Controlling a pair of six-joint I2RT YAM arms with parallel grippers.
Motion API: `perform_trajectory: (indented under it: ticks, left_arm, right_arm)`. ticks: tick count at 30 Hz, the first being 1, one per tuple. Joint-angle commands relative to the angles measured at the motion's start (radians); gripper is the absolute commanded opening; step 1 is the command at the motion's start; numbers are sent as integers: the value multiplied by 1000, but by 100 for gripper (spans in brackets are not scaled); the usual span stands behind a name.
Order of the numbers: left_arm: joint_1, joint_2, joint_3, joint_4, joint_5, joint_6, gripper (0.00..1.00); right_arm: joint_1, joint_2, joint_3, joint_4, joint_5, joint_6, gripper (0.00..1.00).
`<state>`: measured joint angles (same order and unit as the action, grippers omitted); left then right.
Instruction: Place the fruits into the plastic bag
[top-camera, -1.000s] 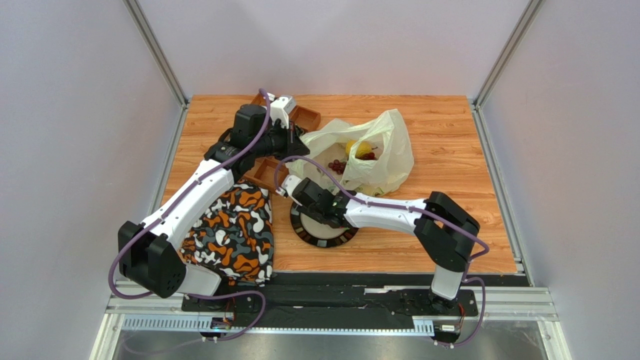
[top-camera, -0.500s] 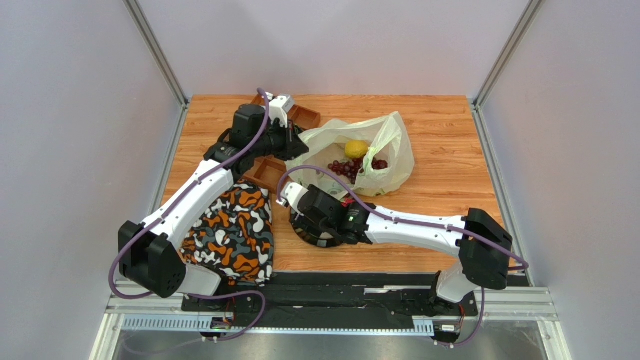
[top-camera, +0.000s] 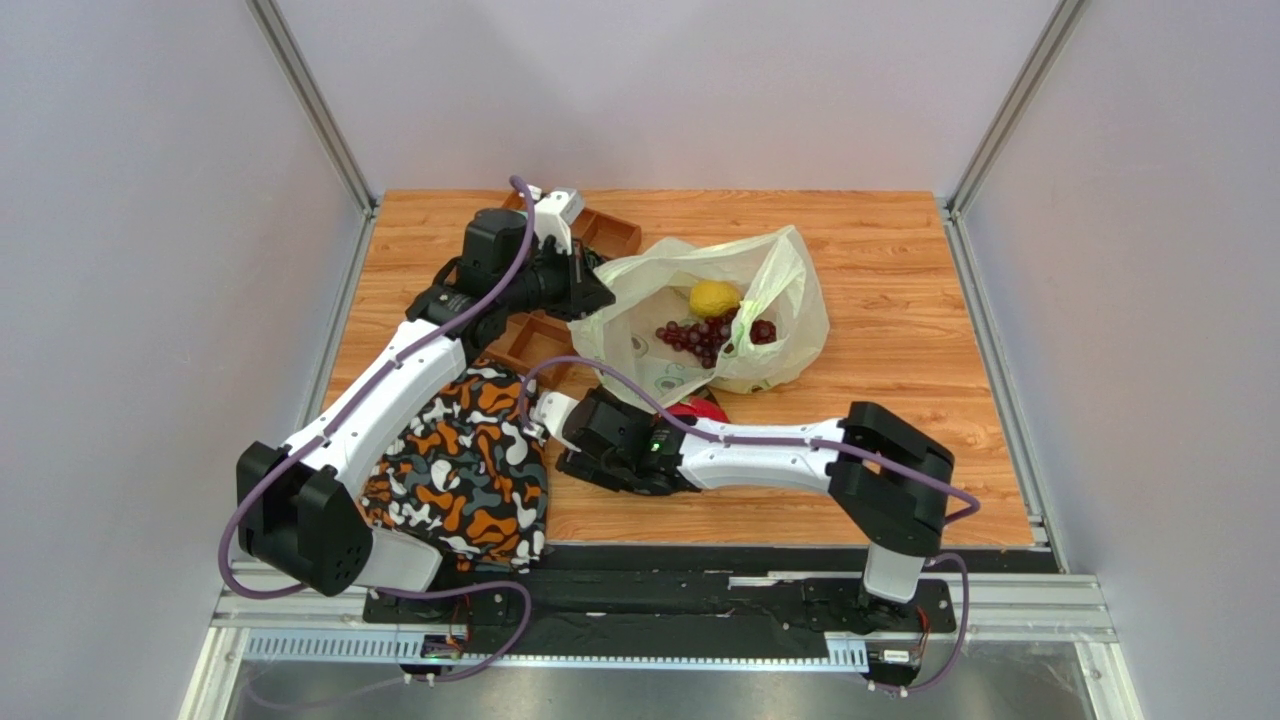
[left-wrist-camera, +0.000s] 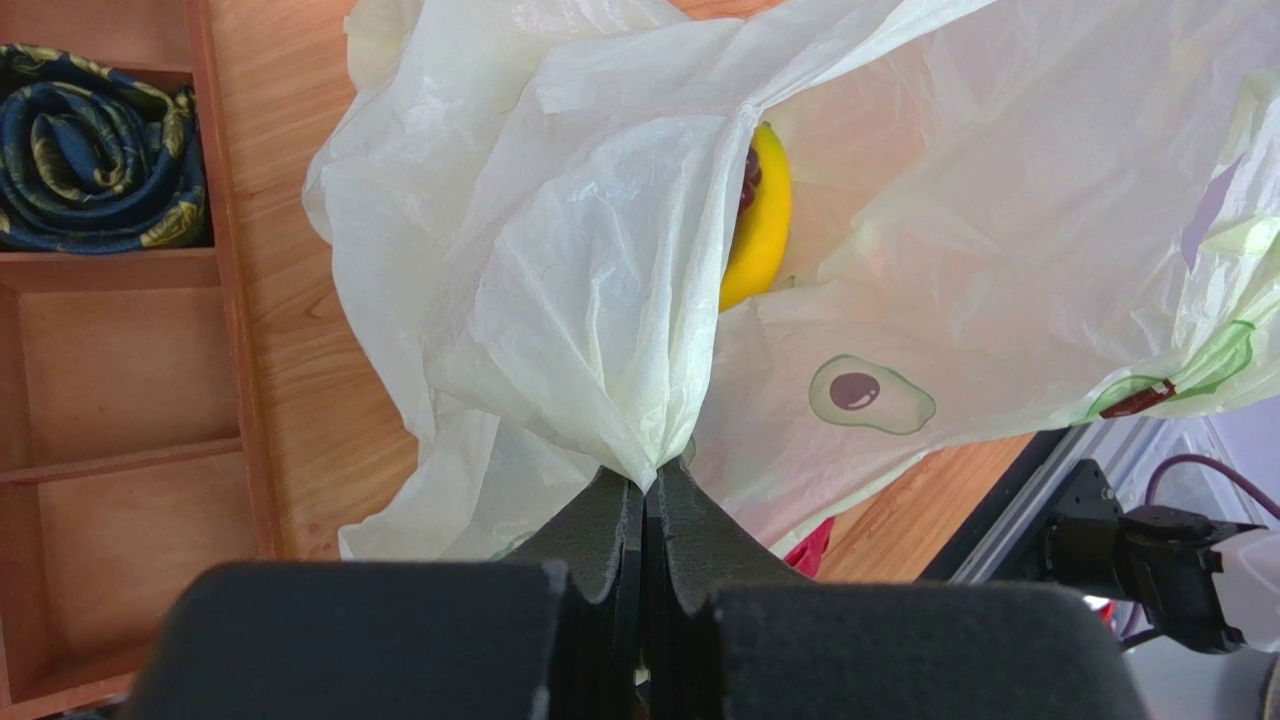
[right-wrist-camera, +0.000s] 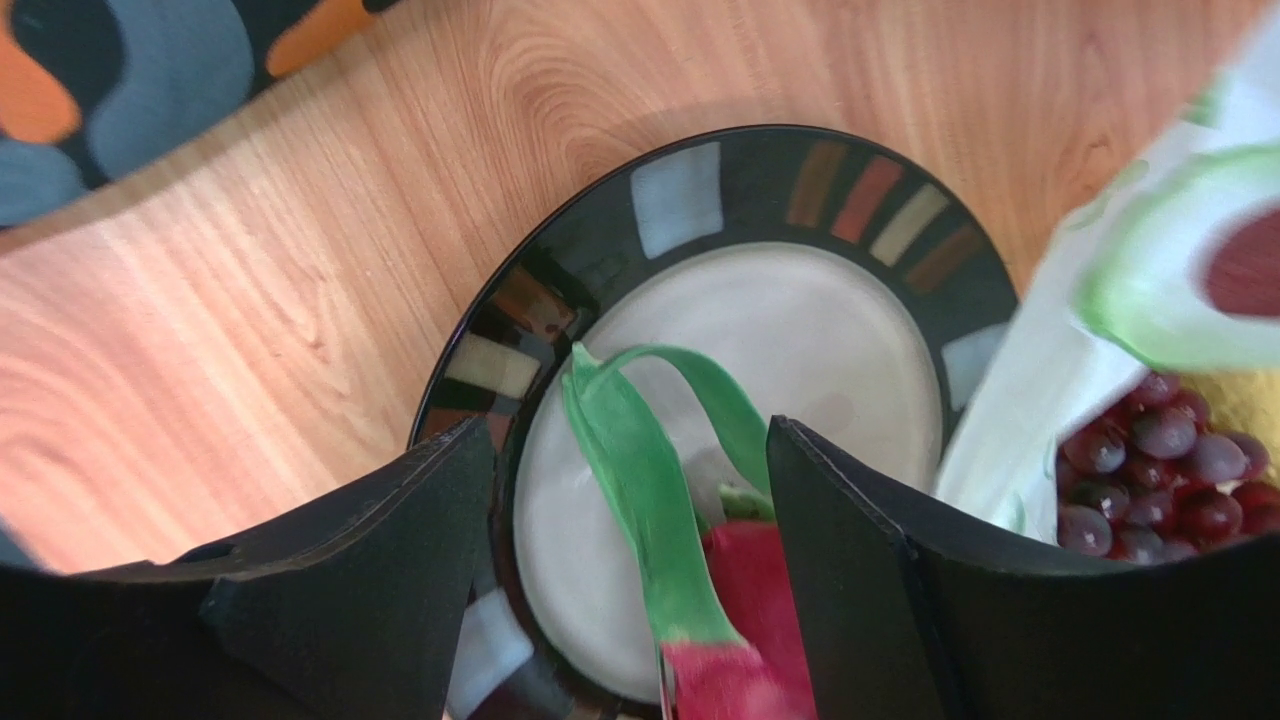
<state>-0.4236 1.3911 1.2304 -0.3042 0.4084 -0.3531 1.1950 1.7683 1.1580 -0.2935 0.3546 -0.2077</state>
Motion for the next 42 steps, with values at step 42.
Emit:
perform_trajectory:
  ticks: [42]
  left_arm:
    - [9, -30, -16, 30, -3, 0, 0]
  right_arm:
    - [-60, 75, 22, -101, 84, -163, 43]
